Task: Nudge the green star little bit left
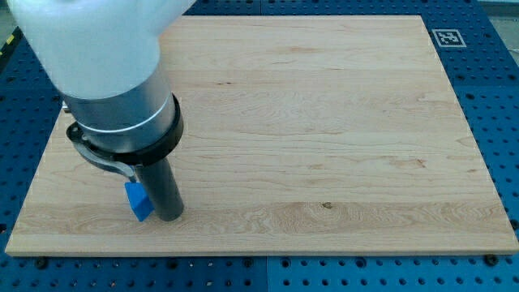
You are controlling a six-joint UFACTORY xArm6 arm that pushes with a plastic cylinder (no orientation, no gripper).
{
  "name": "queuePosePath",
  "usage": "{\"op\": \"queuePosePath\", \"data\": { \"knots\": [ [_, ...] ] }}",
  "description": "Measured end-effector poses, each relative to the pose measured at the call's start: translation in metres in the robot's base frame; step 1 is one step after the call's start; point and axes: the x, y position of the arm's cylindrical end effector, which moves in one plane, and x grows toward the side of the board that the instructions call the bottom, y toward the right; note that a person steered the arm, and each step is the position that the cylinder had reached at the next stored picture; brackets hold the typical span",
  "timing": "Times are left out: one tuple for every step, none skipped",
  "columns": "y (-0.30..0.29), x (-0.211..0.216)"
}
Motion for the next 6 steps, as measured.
{"op": "queuePosePath", "data": {
  "knots": [
    [-0.011, 0.000],
    [-0.021, -0.001],
    [-0.025, -0.002],
    [-0.013, -0.002],
    [0.049, -0.002],
    [0.114, -0.007]
  ]
}}
